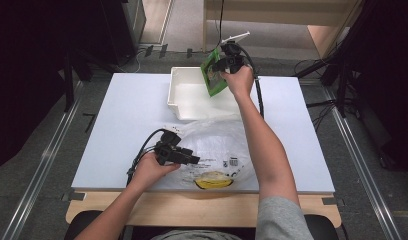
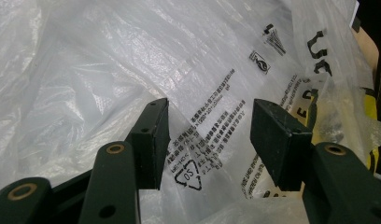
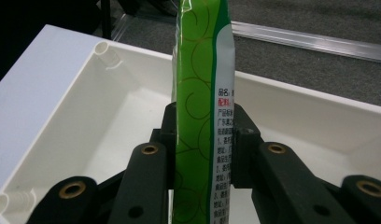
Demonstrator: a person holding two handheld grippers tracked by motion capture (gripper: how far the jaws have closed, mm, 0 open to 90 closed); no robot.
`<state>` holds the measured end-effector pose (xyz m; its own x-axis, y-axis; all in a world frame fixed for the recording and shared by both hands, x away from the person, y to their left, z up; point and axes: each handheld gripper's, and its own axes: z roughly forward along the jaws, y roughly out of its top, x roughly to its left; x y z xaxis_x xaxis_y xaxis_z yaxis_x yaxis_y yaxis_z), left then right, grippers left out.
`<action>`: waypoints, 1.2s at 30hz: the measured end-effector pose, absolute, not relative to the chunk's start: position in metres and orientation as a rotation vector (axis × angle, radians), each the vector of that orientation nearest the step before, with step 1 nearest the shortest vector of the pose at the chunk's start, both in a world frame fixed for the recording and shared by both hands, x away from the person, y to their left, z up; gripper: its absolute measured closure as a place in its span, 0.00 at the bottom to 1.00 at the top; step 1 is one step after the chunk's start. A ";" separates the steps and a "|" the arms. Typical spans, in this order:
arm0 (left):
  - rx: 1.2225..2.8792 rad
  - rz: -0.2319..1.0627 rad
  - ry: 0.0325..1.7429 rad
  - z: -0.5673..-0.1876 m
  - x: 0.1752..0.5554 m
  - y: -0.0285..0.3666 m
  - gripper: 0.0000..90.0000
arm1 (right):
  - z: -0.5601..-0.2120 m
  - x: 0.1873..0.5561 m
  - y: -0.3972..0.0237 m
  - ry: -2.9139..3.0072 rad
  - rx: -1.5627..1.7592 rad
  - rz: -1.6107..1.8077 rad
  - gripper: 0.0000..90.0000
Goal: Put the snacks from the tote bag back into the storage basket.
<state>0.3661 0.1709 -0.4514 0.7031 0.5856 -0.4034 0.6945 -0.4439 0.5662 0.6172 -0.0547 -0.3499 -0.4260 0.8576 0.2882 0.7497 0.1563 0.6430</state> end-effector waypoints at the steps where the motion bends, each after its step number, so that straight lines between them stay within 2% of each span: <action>1: 2.178 -0.192 0.974 -0.452 0.366 0.171 0.54 | -0.349 0.619 -0.054 2.271 1.606 1.124 0.82; 9: 2.178 -0.191 0.971 -0.452 0.366 0.171 0.54 | -0.355 0.629 -0.043 2.253 1.611 1.109 0.82; 23: 2.185 -0.197 0.967 -0.453 0.366 0.169 0.54 | -0.376 0.625 -0.043 2.276 1.601 1.084 0.81; 32: 2.190 -0.206 0.965 -0.454 0.365 0.168 0.54 | -0.388 0.624 -0.048 2.282 1.587 1.102 0.79; 36: 2.190 -0.206 0.966 -0.454 0.365 0.167 0.54 | -0.393 0.624 -0.053 2.272 1.588 1.109 0.74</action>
